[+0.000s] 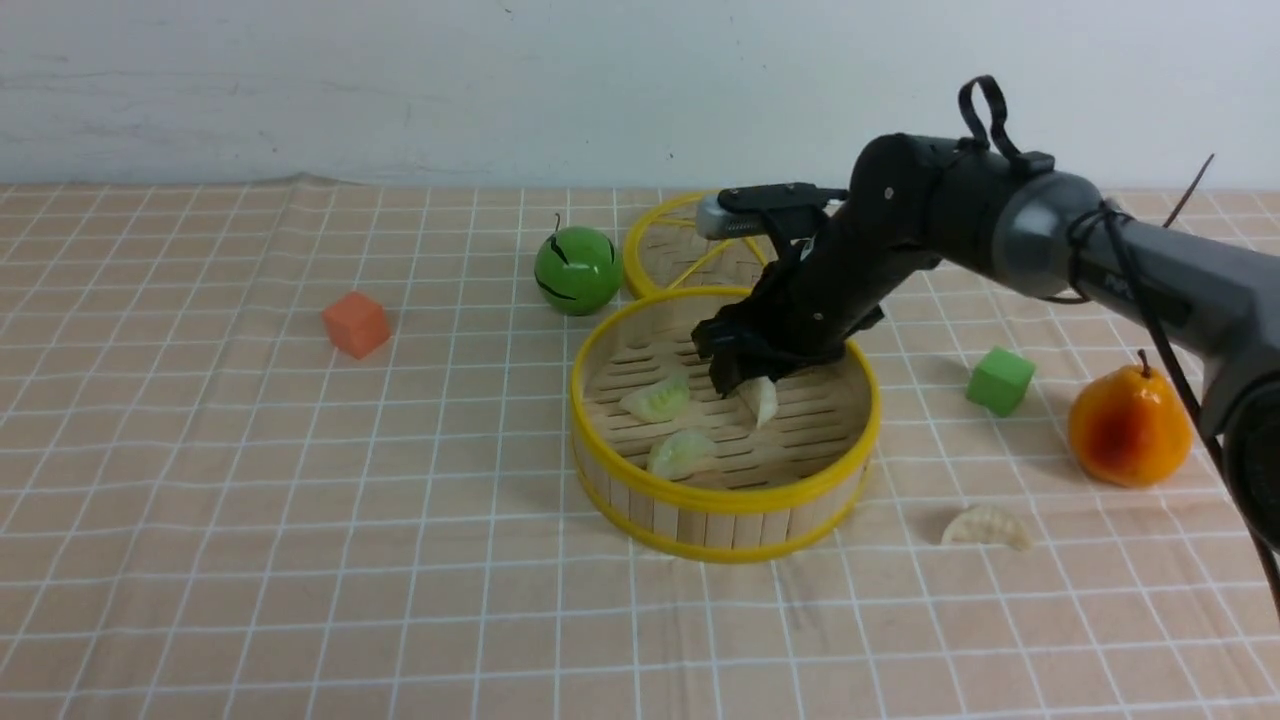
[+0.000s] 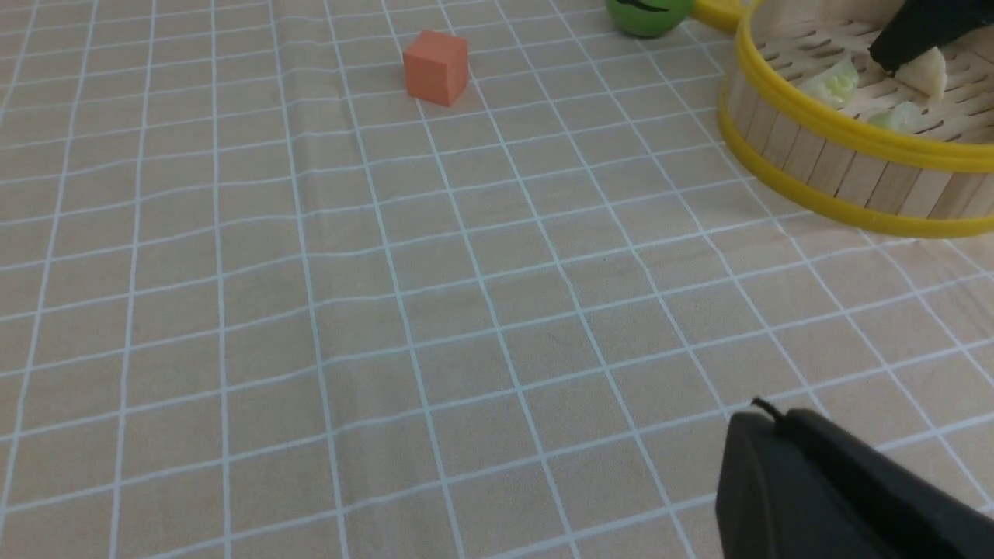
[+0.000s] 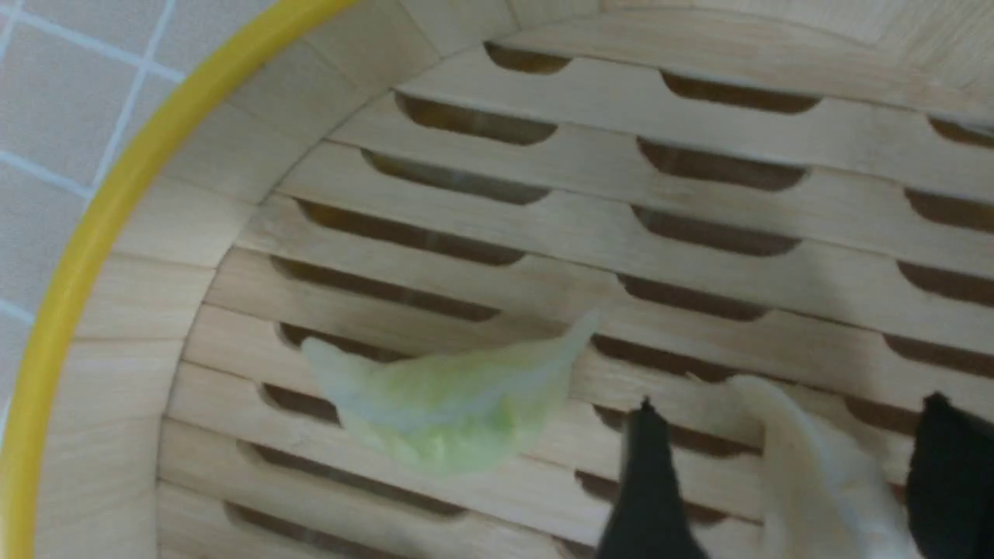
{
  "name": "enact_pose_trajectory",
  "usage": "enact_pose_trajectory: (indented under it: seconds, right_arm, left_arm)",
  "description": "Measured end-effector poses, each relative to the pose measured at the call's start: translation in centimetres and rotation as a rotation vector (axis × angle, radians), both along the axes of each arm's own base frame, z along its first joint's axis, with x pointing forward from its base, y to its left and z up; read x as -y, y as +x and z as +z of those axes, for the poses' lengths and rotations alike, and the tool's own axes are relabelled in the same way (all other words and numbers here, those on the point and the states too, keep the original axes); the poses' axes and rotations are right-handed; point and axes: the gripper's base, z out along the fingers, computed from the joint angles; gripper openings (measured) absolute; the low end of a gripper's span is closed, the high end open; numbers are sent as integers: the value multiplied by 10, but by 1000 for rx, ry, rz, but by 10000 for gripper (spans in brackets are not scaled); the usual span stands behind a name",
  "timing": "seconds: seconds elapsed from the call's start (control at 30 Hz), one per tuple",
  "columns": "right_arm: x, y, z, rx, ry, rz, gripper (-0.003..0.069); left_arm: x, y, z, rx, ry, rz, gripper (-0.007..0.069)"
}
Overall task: Put the dumplings into the steamer on the table with the brown tablecloth.
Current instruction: 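Place the dumpling in the bamboo steamer basket with the right gripper, then reach for and grasp a dumpling lying on the table beside the steamer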
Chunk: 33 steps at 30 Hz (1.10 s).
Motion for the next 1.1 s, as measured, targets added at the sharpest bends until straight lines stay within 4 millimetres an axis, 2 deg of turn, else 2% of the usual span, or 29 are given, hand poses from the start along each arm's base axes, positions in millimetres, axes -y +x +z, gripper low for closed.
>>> enact_pose_trajectory:
  seconds: [0.03, 0.07, 0.1, 0.17, 0.23, 0.33, 0.43, 0.47, 0.5, 0.6, 0.77, 0.97, 1.0, 1.1]
  right_arm:
    - [3, -2, 3, -16, -1, 1, 498]
    - [3, -2, 3, -21, -1, 1, 498]
    - [7, -5, 9, -39, -7, 8, 542]
    - [21, -11, 31, -45, -32, 43, 582]
    - [37, -21, 60, -27, -74, 83, 590]
    - [75, -38, 94, -14, -140, 120, 577]
    - [101, -49, 101, -32, -164, 136, 560]
    - [112, -53, 98, -52, -164, 143, 552]
    - [129, -59, 85, -110, -139, 148, 537]
    - [141, -66, 52, -217, -91, 150, 519]
    - [141, -67, 6, -228, -107, 172, 491]
    - [132, -60, -27, -200, -145, 172, 451]
    - [130, -61, -34, -223, -150, 186, 425]
    - [129, -63, -34, -245, -156, 203, 276]
  left_arm:
    - [0, 0, 0, 0, 0, 0, -14]
    - [0, 0, 0, 0, 0, 0, -14]
    - [0, 0, 0, 0, 0, 0, -14]
    - [0, 0, 0, 0, 0, 0, -14]
    - [0, 0, 0, 0, 0, 0, -14]
    - [0, 0, 0, 0, -1, 0, -14]
    - [0, 0, 0, 1, -1, 0, -14]
    - [0, 0, 0, 2, -2, -1, -14]
    - [0, 0, 0, 4, -3, -2, -14]
    - [0, 0, 1, 8, -2, -3, -14]
    - [1, 1, 2, 24, -6, -10, -14]
    - [1, 1, 2, 27, -6, -11, -14]
    - [1, 1, 2, 27, -5, -11, -14]
    - [1, 1, 2, 27, -5, -11, -14]
